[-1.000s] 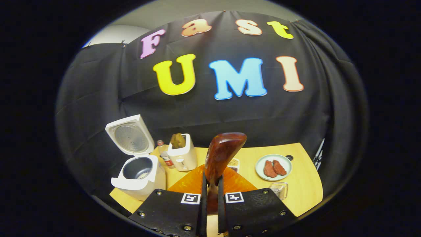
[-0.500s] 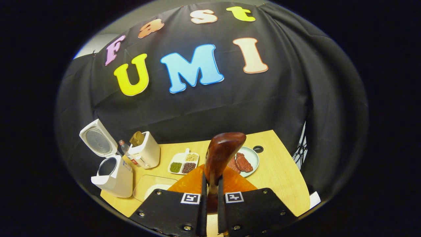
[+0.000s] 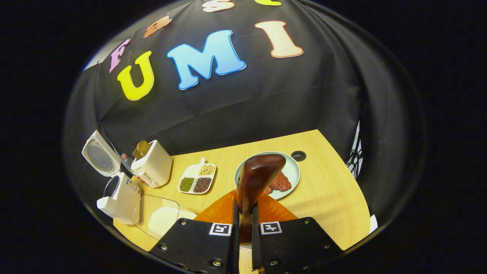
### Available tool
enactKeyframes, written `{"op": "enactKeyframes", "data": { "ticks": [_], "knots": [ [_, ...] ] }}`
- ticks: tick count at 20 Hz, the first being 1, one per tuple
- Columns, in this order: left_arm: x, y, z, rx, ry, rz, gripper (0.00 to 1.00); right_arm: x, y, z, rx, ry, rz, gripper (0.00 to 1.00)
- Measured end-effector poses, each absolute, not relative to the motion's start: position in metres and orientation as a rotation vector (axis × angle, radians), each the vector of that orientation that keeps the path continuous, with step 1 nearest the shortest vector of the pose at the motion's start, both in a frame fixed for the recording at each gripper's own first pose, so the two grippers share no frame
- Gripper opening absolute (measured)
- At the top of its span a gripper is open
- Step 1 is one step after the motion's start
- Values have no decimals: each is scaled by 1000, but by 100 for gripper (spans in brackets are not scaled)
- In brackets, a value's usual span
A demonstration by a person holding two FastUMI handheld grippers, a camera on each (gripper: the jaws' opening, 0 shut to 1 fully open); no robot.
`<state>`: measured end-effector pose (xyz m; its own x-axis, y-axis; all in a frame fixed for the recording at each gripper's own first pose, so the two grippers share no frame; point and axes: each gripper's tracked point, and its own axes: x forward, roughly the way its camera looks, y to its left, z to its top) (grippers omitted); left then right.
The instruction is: Close the left gripper, press the button to open the rice cooker; take a wooden spoon from the chopstick holder with the right hand, scoop a spoonful of rice and pour it into the rice cooker, then put the wooden spoon back into the chopstick holder.
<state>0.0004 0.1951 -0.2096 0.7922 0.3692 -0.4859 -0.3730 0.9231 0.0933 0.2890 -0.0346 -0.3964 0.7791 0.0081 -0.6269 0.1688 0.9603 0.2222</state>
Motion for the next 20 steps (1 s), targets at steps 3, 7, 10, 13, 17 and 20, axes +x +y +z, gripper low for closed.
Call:
{"op": "enactKeyframes", "data": {
  "ticks": [3, 7, 10, 13, 17, 20],
  "knots": [
    [10, 188, -215, 3, 542, 390, 95, 286, -35, -417, 278, 711, -88, 13],
    [26, 178, -214, 36, 539, 356, 95, 278, -42, -434, 293, 746, -103, 14],
    [37, 177, -213, 34, 530, 333, 95, 267, -44, -438, 325, 772, -113, 13],
    [45, 173, -212, 7, 506, 307, 95, 255, -45, -430, 392, 776, -124, 16],
    [55, 176, -200, -3, 453, 273, 95, 232, -49, -427, 425, 789, -147, 25],
    [58, 180, -199, -24, 424, 245, 95, 216, -54, -422, 396, 804, -169, 50]
  ]
}}
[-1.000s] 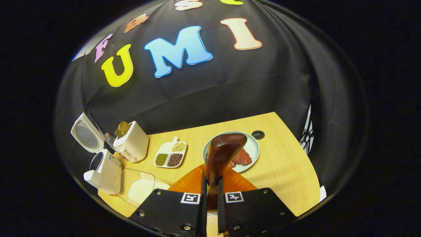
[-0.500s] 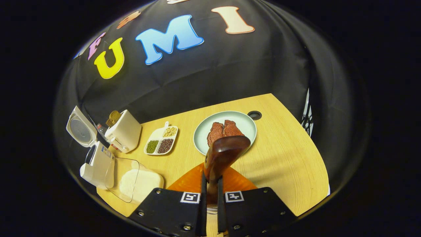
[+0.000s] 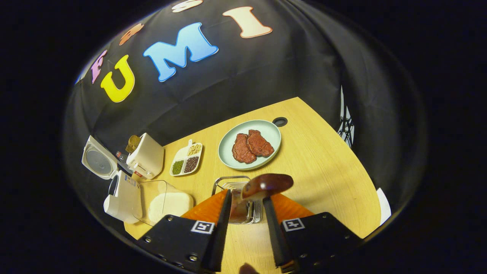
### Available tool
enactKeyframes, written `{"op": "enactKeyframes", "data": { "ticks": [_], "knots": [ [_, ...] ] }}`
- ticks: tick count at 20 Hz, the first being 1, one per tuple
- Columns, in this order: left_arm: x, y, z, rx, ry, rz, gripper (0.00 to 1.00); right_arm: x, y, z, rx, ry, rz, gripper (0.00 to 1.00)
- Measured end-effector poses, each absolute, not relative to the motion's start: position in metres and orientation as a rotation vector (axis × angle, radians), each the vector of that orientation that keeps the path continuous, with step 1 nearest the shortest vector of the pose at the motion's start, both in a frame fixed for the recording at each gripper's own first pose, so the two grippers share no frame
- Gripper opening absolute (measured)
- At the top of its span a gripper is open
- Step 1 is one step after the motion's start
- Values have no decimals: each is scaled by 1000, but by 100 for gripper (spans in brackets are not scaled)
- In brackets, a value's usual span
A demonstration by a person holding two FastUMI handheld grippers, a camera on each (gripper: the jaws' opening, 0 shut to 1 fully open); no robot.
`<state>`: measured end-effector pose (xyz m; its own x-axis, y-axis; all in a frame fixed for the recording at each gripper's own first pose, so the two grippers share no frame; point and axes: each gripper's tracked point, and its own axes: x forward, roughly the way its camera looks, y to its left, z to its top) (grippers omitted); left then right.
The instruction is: Close the left gripper, press the button to open the rice cooker; take a wooden spoon from the chopstick holder with the right hand, scoop a spoonful of rice and pour it into the rice cooker, then put the wooden spoon back into the chopstick holder.
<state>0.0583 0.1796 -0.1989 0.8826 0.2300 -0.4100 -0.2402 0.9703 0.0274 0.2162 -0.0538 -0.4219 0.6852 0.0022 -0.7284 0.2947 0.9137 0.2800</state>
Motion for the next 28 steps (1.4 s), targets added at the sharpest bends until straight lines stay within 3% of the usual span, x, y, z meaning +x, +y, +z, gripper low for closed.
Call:
{"op": "enactKeyframes", "data": {
  "ticks": [2, 8, 11, 16, 18, 22, 26, 28],
  "knots": [
    [61, 186, -201, -43, 411, 216, 95, 203, -51, -412, 404, 798, -194, 57],
    [93, 246, -194, -78, 335, 137, 94, 156, -1, -353, 472, 697, -249, 58],
    [119, 290, -191, -107, 289, 123, 95, 135, 28, -326, 433, 648, -278, 70],
    [185, 345, -202, -185, 257, 118, 94, 108, 85, -288, 265, 574, -299, 79],
    [216, 364, -200, -203, 235, 126, 94, 102, 106, -275, 191, 558, -281, 89],
    [278, 393, -198, -182, 185, 150, 98, 90, 143, -262, 214, 554, -256, 89],
    [345, 417, -201, -182, 169, 196, 94, 88, 166, -258, 221, 534, -215, 89],
    [375, 426, -205, -198, 168, 218, 94, 92, 182, -242, 213, 444, -156, 89]
  ]
}}
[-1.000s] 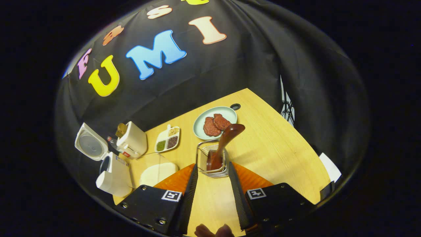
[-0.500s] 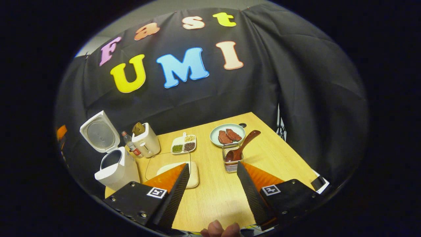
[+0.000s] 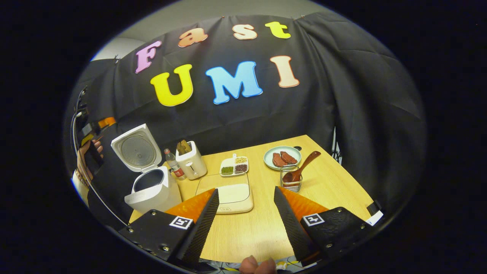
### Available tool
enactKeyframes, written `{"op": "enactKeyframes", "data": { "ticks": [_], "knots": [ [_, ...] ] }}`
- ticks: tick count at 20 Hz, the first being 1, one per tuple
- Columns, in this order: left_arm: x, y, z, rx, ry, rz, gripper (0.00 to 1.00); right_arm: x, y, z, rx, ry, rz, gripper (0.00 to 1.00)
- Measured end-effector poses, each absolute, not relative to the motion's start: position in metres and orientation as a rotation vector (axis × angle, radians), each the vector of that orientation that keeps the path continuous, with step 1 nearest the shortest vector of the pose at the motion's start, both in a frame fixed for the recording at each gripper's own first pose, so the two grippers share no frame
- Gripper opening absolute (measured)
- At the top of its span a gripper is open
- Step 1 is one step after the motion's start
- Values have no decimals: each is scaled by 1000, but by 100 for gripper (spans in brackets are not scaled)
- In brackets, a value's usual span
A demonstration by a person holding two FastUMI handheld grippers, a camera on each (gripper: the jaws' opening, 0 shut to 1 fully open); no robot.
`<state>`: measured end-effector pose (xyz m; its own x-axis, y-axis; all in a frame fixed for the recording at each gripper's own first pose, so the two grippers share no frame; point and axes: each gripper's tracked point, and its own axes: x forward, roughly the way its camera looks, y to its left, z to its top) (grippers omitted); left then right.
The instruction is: Close the left gripper, press the button to open the rice cooker; take a wooden spoon from the chopstick holder with the right hand, scoop a spoonful of rice and pour it into the rice cooker, then put the wooden spoon back into the chopstick holder.
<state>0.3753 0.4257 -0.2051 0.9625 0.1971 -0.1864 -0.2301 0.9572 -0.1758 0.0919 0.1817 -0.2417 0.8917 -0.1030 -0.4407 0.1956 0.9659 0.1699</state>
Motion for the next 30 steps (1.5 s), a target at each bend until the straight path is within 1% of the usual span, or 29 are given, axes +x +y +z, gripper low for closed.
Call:
{"op": "enactKeyframes", "data": {
  "ticks": [1, 2, 3, 5, 7, 8, 9, 11, 12, 14, 15, 16, 17, 18, 19, 20, 21, 22, 23, 26, 27, 28, 29, 30],
  "knots": [
    [391, 431, -211, -196, 176, 236, 94, 96, 187, -233, 206, 389, -145, 89],
    [405, 438, -217, -195, 184, 256, 94, 96, 187, -231, 177, 372, -144, 89],
    [420, 443, -219, -195, 187, 274, 94, 93, 189, -237, 132, 397, -135, 89],
    [448, 455, -227, -190, 203, 298, 100, 90, 197, -251, 68, 447, -107, 89],
    [474, 466, -235, -168, 219, 314, 94, 95, 203, -242, 48, 440, -94, 89],
    [487, 472, -238, -151, 229, 315, 94, 92, 206, -244, 41, 449, -82, 89],
    [497, 477, -243, -132, 253, 318, 100, 91, 209, -247, 31, 460, -71, 89],
    [509, 485, -261, -123, 308, 330, 94, 92, 212, -251, 15, 474, -59, 89],
    [511, 488, -269, -122, 330, 339, 100, 92, 214, -252, 16, 479, -52, 89],
    [511, 488, -296, -139, 414, 341, 100, 93, 219, -259, 25, 497, -41, 89],
    [504, 487, -305, -126, 459, 361, 97, 91, 221, -260, 29, 503, -37, 89],
    [507, 486, -307, -53, 435, 334, 95, 91, 222, -262, 30, 511, -31, 89],
    [503, 484, -309, -31, 456, 329, 96, 90, 224, -266, 32, 520, -26, 89],
    [502, 483, -304, -31, 437, 316, 96, 88, 225, -267, 37, 526, -23, 89],
    [500, 481, -305, -50, 445, 317, 93, 88, 227, -268, 43, 527, -20, 89],
    [498, 480, -304, -56, 443, 318, 100, 87, 228, -268, 49, 528, -18, 89],
    [494, 479, -305, -64, 450, 314, 94, 85, 230, -267, 52, 528, -14, 89],
    [487, 477, -303, -74, 446, 310, 98, 85, 229, -265, 51, 523, -14, 89],
    [479, 473, -304, -79, 452, 309, 93, 84, 228, -266, 47, 519, -13, 89],
    [452, 462, -304, -62, 451, 315, 93, 78, 225, -267, 60, 521, -19, 89],
    [441, 457, -307, -57, 454, 319, 95, 75, 225, -268, 70, 525, -22, 89],
    [431, 450, -308, -49, 448, 321, 93, 72, 225, -270, 79, 531, -22, 89],
    [417, 443, -311, -43, 447, 323, 95, 70, 226, -271, 85, 535, -21, 89],
    [407, 438, -313, -39, 438, 324, 95, 69, 226, -272, 89, 538, -19, 89]
  ]
}}
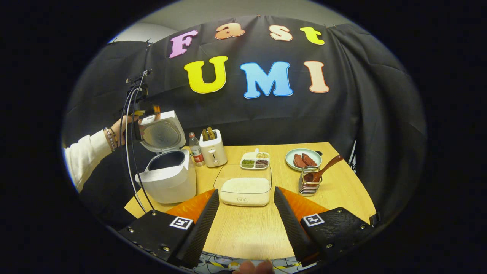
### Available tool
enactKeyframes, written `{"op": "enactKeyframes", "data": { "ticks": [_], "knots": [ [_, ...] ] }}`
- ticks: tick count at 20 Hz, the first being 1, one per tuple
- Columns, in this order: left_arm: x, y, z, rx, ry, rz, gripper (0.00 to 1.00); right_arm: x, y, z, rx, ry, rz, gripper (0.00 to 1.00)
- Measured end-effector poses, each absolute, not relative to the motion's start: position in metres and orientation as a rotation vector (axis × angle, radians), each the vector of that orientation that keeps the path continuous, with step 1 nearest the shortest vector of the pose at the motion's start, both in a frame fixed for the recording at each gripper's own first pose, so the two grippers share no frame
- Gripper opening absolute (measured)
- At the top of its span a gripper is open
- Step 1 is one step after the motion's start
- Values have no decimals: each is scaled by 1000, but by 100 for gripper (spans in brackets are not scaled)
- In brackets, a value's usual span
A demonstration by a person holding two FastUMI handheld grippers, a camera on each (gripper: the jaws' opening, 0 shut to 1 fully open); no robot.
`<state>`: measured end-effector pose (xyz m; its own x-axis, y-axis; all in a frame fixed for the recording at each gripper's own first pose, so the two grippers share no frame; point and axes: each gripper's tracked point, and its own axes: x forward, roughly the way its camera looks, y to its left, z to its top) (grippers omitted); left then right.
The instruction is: Close the left gripper, press the button to open the rice cooker; take a wooden spoon from the chopstick holder with the right hand, scoop a spoonful of rice and pour it into the rice cooker, then put the wooden spoon back into the chopstick holder.
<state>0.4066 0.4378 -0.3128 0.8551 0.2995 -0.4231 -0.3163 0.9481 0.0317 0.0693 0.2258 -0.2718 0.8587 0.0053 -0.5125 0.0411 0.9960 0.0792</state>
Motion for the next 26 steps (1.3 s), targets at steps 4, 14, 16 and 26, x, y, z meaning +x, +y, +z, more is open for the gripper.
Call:
{"op": "enactKeyframes", "data": {
  "ticks": [4, 14, 16, 26],
  "knots": [
    [363, 422, -335, -56, 457, 323, 93, 66, 228, -269, 78, 535, -9, 89],
    [283, 386, -423, -76, 627, 276, 95, 56, 230, -279, 96, 564, -5, 89],
    [273, 381, -443, -66, 658, 274, 96, 54, 230, -281, 97, 569, -5, 89],
    [229, 363, -475, -52, 676, 241, 96, 53, 236, -282, 118, 574, -18, 89]
  ]
}}
